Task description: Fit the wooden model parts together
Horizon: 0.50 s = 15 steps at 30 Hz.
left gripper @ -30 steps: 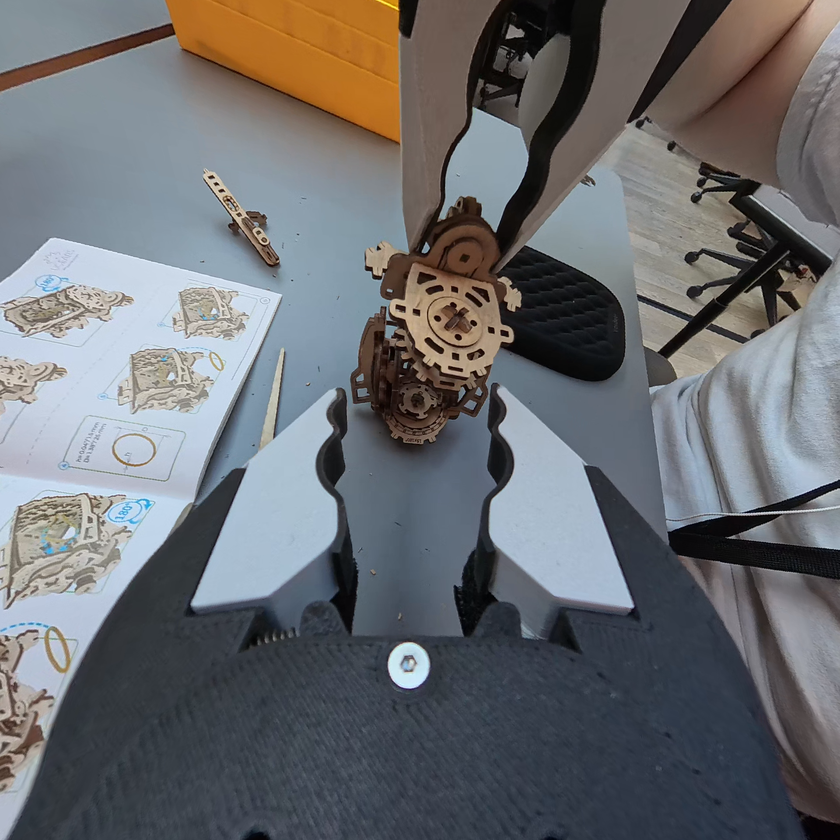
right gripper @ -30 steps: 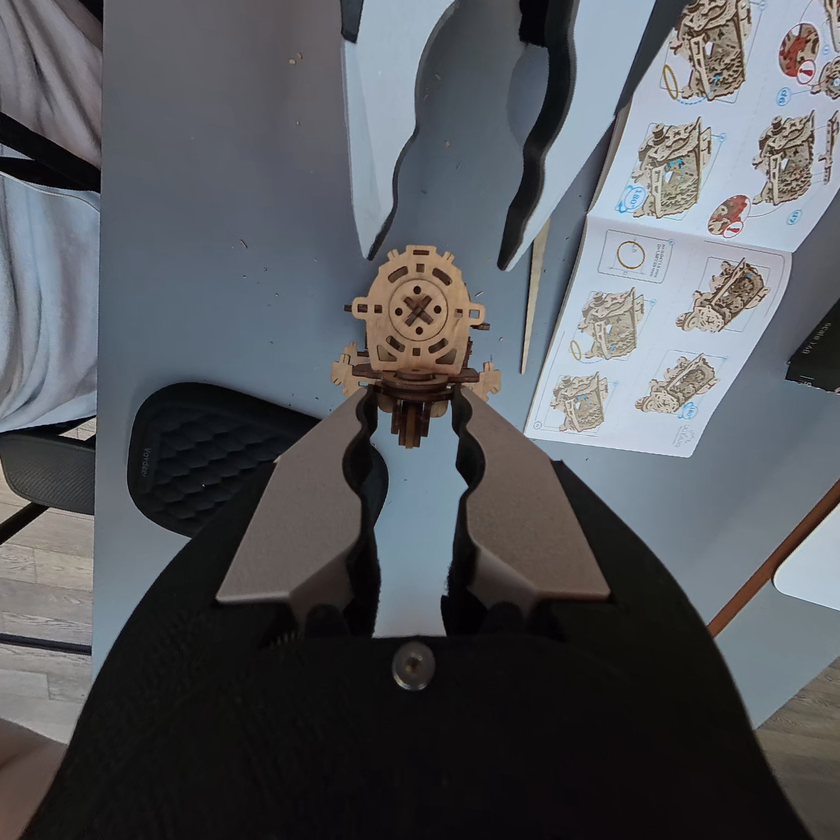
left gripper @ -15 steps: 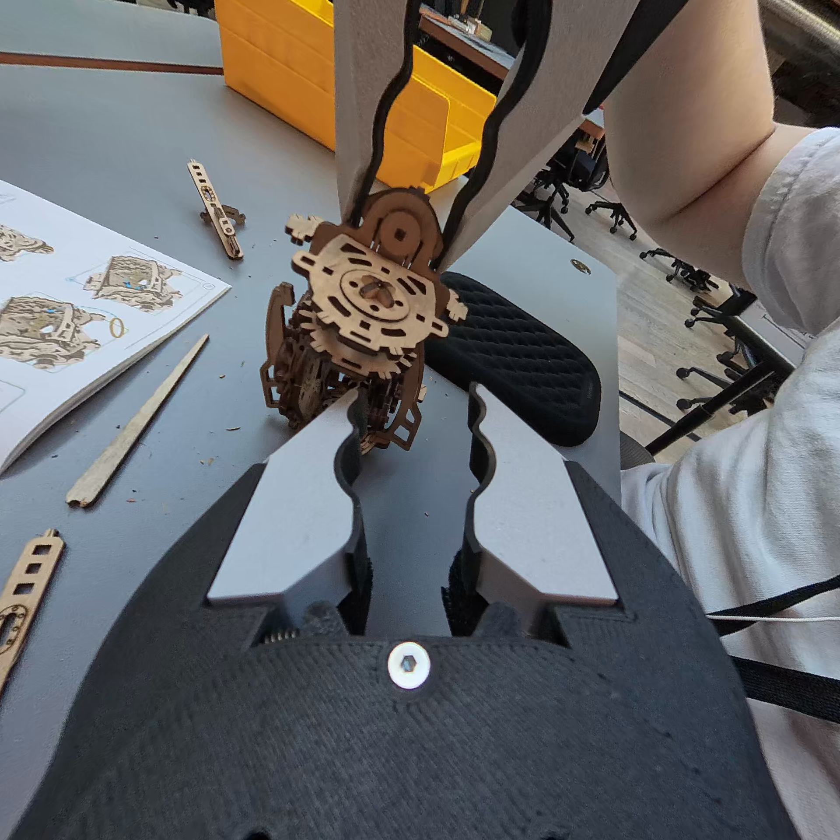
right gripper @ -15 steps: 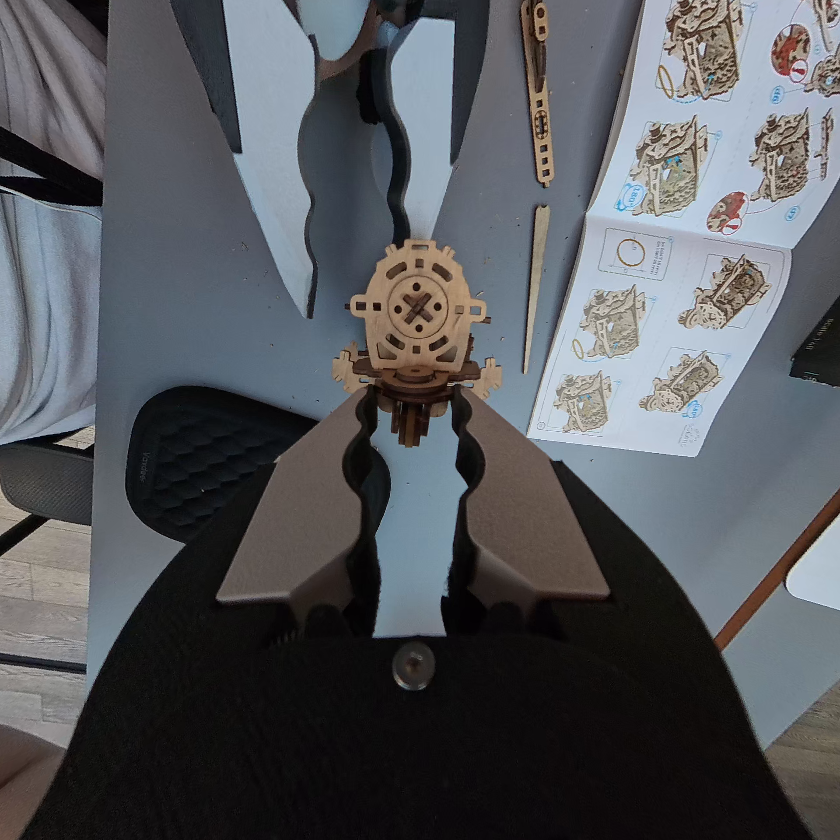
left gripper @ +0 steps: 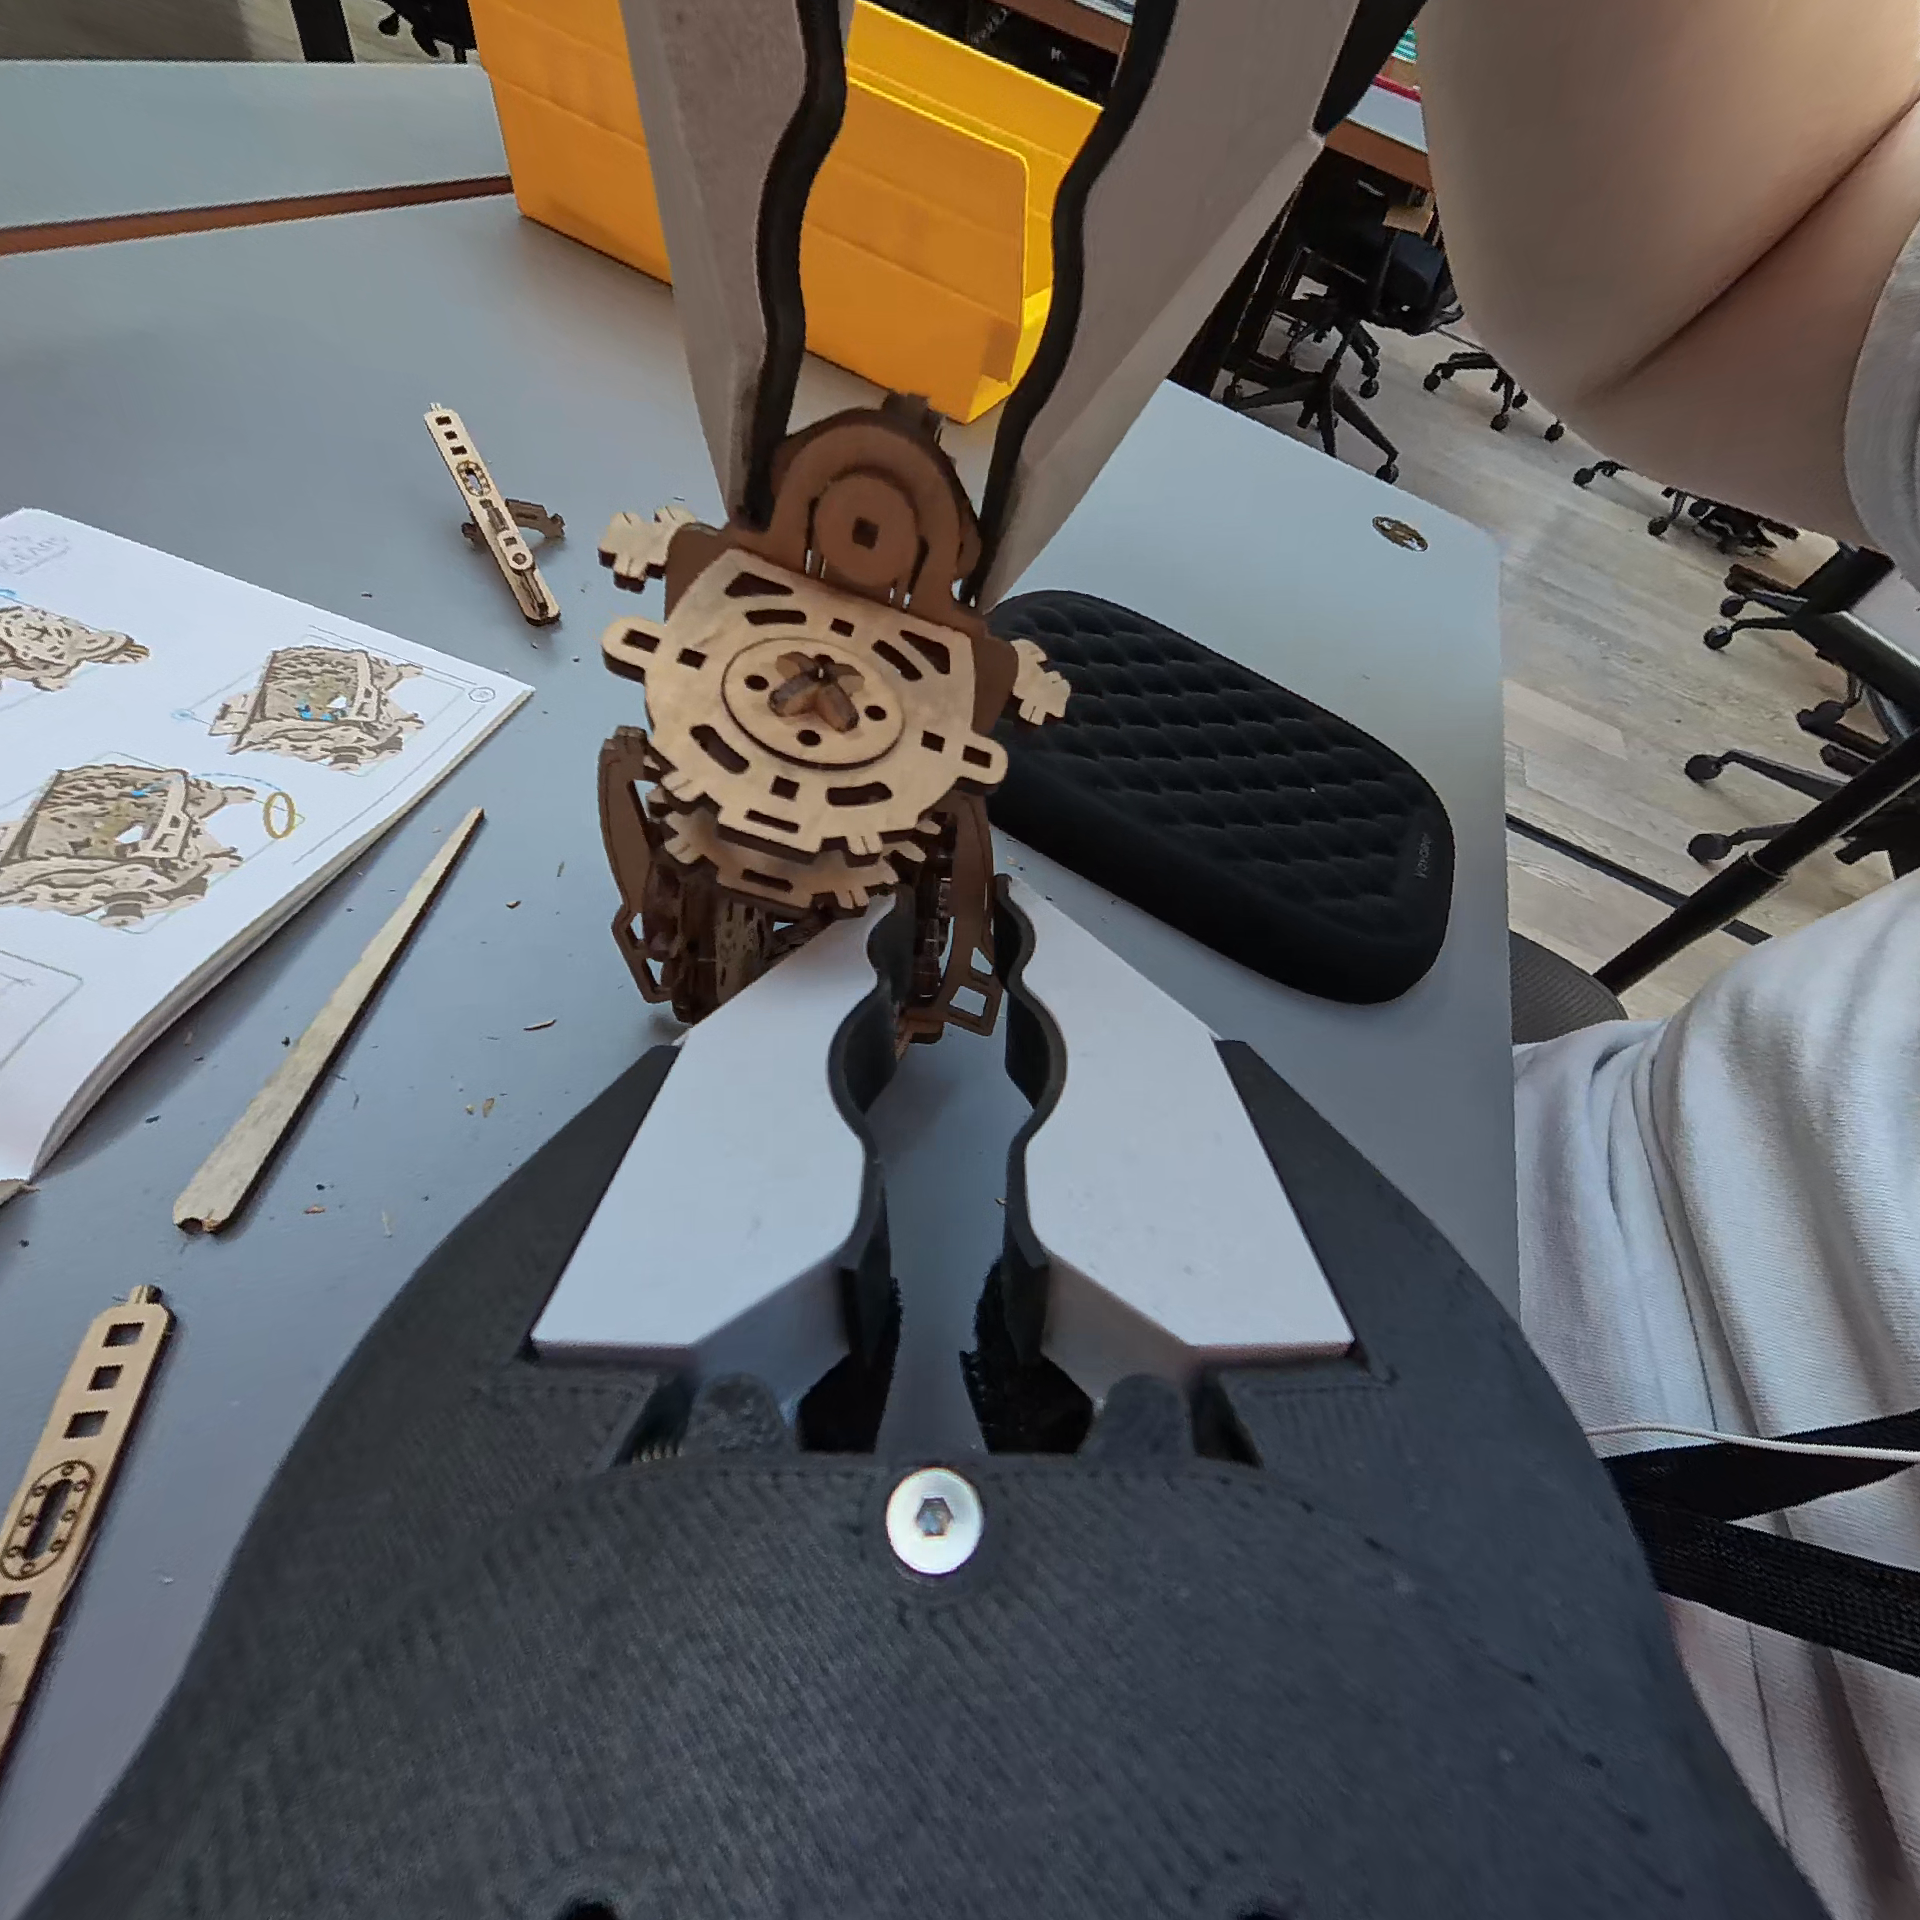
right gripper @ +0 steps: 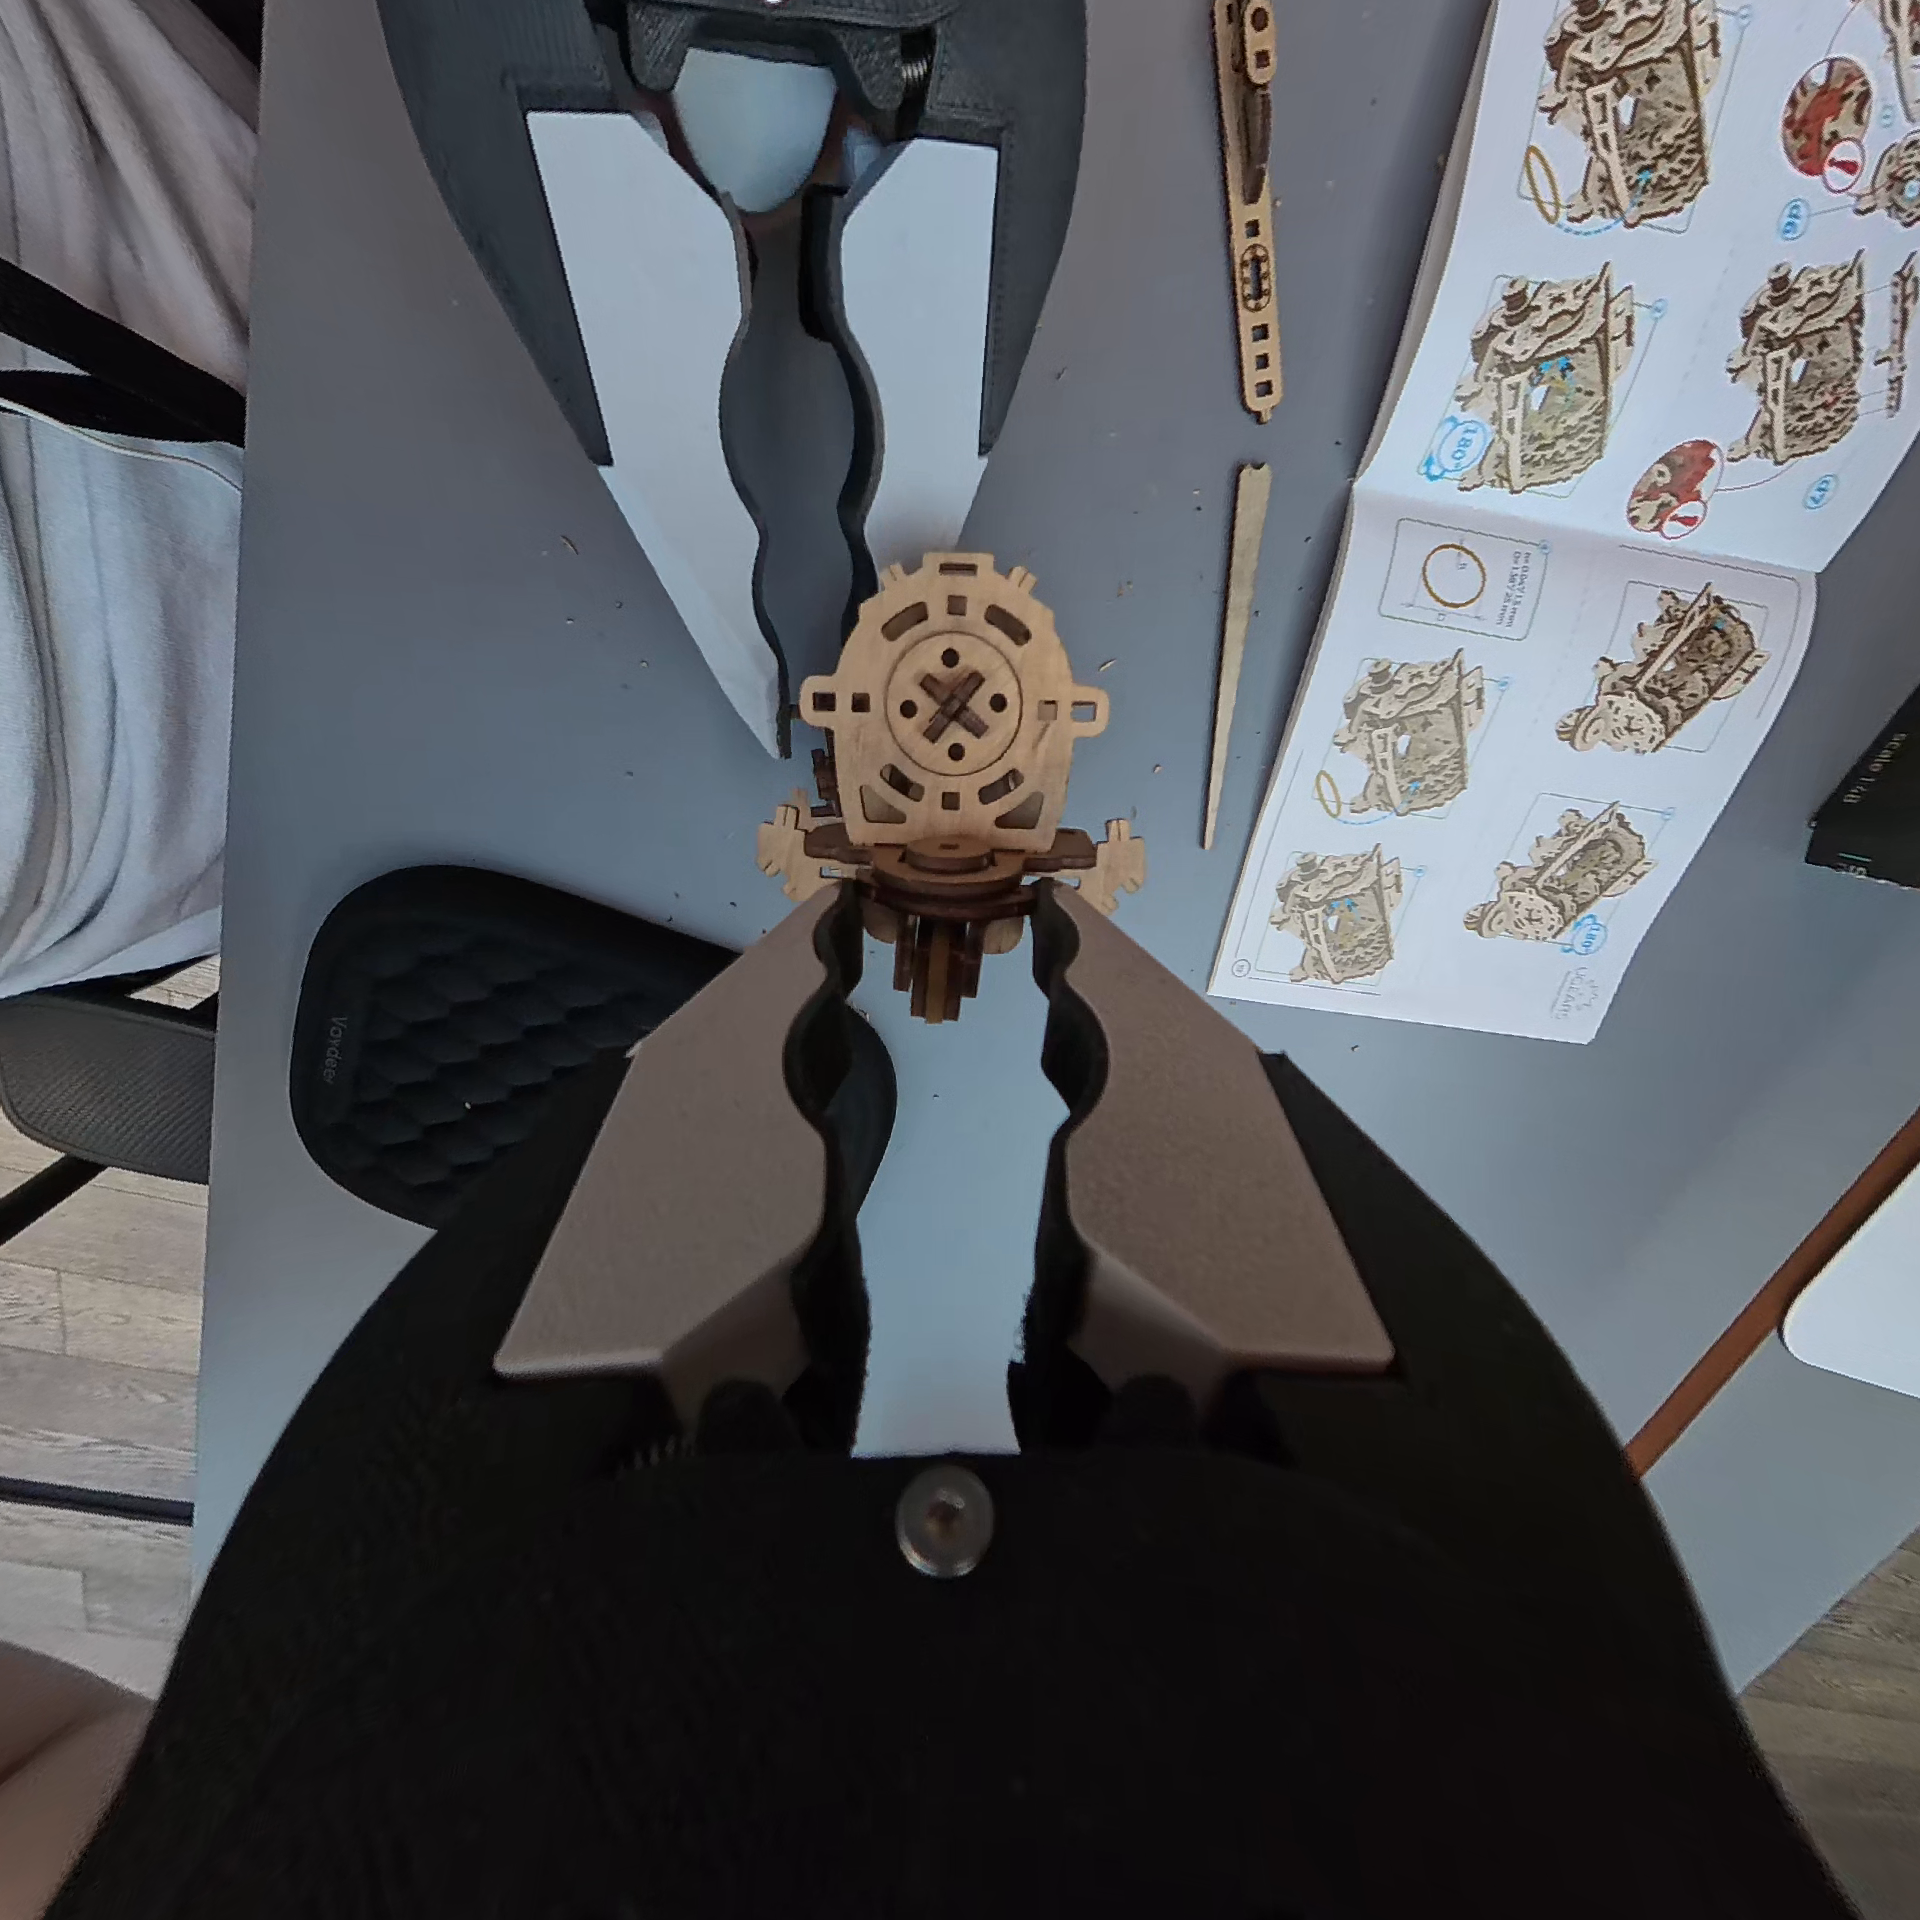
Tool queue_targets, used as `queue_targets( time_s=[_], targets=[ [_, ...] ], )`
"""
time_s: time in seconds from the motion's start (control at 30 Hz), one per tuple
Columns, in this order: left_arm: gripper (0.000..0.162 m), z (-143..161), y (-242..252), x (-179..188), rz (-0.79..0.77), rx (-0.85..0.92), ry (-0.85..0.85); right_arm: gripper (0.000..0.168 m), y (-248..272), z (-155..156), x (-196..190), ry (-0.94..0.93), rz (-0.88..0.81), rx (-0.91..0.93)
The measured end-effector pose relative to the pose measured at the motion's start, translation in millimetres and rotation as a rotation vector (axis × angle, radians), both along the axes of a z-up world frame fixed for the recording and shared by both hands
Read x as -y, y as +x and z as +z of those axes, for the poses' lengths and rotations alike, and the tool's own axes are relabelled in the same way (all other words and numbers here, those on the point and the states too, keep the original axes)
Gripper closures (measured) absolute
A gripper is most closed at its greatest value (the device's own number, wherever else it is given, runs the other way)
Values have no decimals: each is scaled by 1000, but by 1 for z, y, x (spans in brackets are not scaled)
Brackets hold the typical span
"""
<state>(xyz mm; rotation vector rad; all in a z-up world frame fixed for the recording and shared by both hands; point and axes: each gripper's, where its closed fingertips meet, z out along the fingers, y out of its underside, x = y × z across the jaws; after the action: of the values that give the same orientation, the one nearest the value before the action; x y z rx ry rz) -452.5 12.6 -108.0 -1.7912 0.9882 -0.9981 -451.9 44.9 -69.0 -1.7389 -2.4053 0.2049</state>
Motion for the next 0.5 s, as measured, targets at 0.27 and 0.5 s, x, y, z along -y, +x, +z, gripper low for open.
queue_targets(
  time_s=[0.27,0.5],
  targets=[
    [151,2,1,3,-15,2,25,136,1,0,0,4,19,11],
    [152,1,1,6,-28,-21,65,136,1,-1,1,-4,29,12]
  ],
)
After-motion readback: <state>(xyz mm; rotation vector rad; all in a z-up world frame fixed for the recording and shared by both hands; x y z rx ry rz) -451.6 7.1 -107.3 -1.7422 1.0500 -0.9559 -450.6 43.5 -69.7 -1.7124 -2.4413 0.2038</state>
